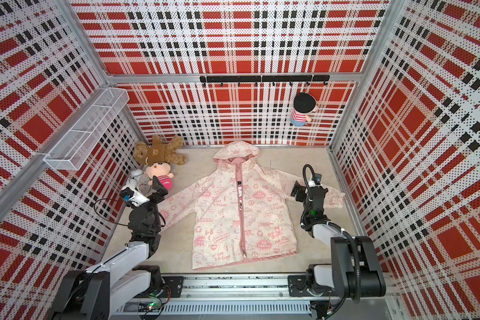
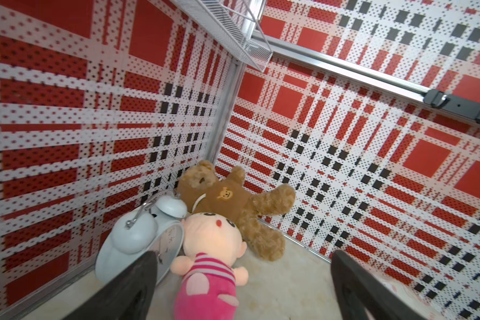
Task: Unzip the jacket
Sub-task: Reset both arms
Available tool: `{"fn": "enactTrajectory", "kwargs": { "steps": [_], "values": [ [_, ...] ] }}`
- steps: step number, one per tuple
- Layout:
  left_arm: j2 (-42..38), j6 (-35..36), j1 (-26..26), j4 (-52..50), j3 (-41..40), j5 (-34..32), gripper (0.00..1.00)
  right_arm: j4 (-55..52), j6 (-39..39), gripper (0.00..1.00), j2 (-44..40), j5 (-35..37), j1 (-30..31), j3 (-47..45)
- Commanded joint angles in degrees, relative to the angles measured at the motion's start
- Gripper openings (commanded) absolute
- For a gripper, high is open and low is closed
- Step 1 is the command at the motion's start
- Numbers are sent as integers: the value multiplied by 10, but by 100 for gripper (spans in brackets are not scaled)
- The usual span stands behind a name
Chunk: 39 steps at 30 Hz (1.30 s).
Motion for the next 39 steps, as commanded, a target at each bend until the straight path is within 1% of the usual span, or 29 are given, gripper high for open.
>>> {"fn": "enactTrajectory", "kwargs": {
  "steps": [1,4,5,6,7,8,10,11,12,14,15,16,17,18,19,21,22,25,26,27,28,29,30,31,33,34,36,39],
  "values": [
    [16,-19,5,52,-42,-63,98,84,-45,100,16,29,-6,11],
    [38,-18,-3,105,-78,-93,98,55,-62,100,30,29,-5,15],
    [47,-14,-4,142,-87,-98,98,81,-61,100,45,26,-6,-2],
    [49,-9,-4,155,-91,-96,98,125,-57,100,62,24,-7,-24],
    [48,-3,-4,153,-92,-90,98,197,-72,100,80,22,-6,-50],
    [51,0,-1,150,-88,-86,98,258,-73,100,100,-8,-7,-72],
    [61,0,10,153,-81,-76,98,361,-79,100,150,-8,-6,-92],
    [66,4,17,159,-79,-65,98,312,-79,100,127,-21,-7,-89],
    [72,7,26,164,-77,-57,98,293,-81,100,121,-29,-6,-85],
    [88,19,38,169,-71,-42,98,355,-94,100,141,-49,-6,-96],
    [105,23,45,178,-66,-31,98,335,-96,100,131,-60,-6,-97],
    [116,25,48,166,-62,-26,98,334,-97,100,130,-59,-6,-99],
    [132,24,45,162,-66,-28,98,356,-100,100,136,-61,-6,-104],
    [158,22,41,205,-78,-41,98,383,-100,100,143,-58,-5,-112],
    [185,27,39,272,-98,-44,98,384,-98,100,136,-54,-6,-117],
    [254,36,44,410,-120,-25,98,379,-98,100,140,-56,-6,-112],
    [268,43,49,431,-122,12,98,360,-100,100,137,-63,-6,-103],
    [236,52,48,316,-89,36,98,269,-102,100,137,-66,-6,-58],
    [240,55,49,300,-76,45,98,283,-102,100,133,-69,-6,-70],
    [245,59,47,301,-71,55,98,306,-104,100,136,-76,-6,-77],
    [257,73,44,297,-67,77,98,306,-105,100,136,-76,-5,-77],
    [276,79,37,310,-66,85,98,287,-107,100,134,-78,-6,-69],
    [307,88,30,356,-62,72,98,274,-106,100,137,-82,-5,-61],
    [315,97,26,359,-56,67,98,286,-106,100,136,-80,-6,-67],
    [280,93,25,239,-26,70,98,283,-107,100,137,-82,-5,-64],
    [282,95,24,227,-16,71,98,279,-107,100,135,-85,-5,-64],
    [301,101,20,258,-13,68,98,282,-107,100,137,-83,-6,-64],
    [298,101,15,263,-17,53,98,280,-107,100,137,-85,-5,-63]
  ]
}}
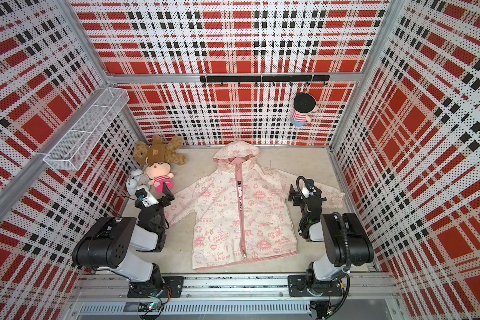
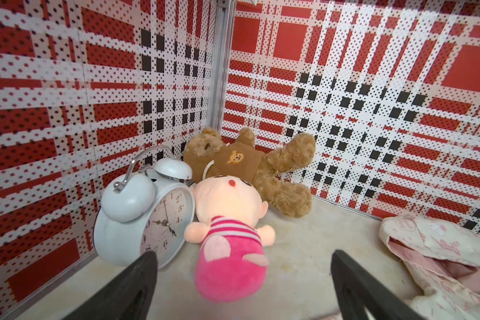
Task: Unzip the jacket
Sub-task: Reset both arms
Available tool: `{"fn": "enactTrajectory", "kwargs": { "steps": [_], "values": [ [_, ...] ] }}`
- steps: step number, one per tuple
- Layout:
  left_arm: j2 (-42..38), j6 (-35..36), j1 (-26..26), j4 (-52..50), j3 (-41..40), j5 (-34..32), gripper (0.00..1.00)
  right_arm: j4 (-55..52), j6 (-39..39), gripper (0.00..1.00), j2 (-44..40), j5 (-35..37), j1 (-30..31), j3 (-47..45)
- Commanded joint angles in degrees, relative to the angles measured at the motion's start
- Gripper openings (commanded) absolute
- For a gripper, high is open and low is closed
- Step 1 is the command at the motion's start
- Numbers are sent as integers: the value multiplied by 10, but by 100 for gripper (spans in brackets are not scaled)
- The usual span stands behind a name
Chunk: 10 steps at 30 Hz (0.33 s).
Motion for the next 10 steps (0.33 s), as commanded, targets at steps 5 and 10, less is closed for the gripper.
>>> {"fn": "enactTrajectory", "kwargs": {
  "steps": [5,10],
  "values": [
    [7,34,-29,-16,11,-40,98,-8,-12,100,3,-5,-4,14],
    [10,44,-43,-20,17,-62,98,9,-18,100,0,11,5,4]
  ]
}}
